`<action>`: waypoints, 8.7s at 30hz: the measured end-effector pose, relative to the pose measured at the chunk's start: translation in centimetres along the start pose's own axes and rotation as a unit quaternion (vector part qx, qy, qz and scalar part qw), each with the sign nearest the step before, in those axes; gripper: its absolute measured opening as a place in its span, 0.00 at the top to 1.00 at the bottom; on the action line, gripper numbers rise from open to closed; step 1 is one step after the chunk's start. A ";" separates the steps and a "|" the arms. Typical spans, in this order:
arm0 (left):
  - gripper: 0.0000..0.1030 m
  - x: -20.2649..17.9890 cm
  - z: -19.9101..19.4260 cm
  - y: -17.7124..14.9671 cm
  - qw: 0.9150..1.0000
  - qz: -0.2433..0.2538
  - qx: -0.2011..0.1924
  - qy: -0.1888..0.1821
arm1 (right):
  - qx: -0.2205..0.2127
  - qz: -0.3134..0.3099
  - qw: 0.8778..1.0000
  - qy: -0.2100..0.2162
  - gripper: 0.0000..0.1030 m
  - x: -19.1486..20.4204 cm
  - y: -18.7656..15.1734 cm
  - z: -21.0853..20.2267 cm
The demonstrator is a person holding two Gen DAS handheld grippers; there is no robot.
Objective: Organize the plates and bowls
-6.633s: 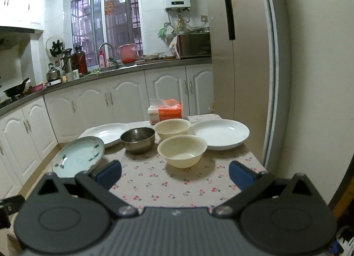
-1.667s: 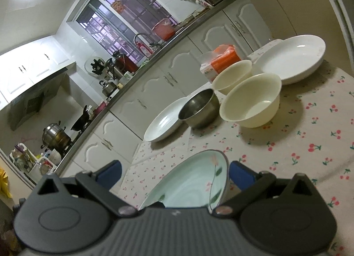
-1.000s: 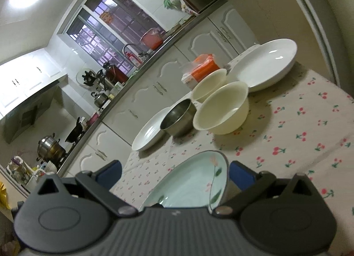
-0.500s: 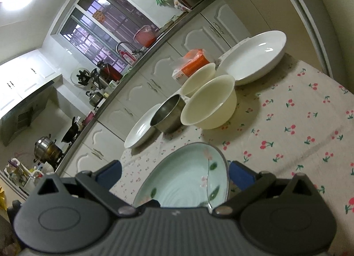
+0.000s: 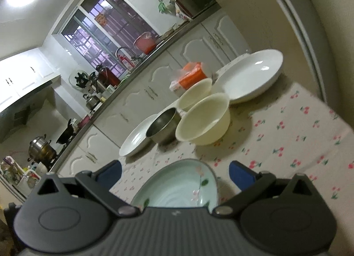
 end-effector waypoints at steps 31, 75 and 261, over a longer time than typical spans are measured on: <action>0.03 0.0 -6.1 10.4 0.995 0.028 -0.089 0.026 | -0.088 0.029 0.995 -0.044 0.00 -3.3 4.7 -4.6; 0.26 -23.7 27.7 18.8 0.973 0.204 0.096 -0.055 | -0.118 0.129 0.984 -0.022 0.16 -13.0 9.1 2.5; 0.00 8.1 -5.2 5.2 0.998 -0.027 -0.039 0.031 | 0.011 -0.112 0.993 -0.037 0.01 1.5 6.2 0.1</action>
Point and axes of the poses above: each gripper's, at about its wrist camera, not at the fingertips, and z roughly the way its jaws point, x to its left, y to its top, the point moved 7 cm from there along z, roughly the way its jaws point, and after that the axes turned 7 degrees about y, right-handed, at the moved point
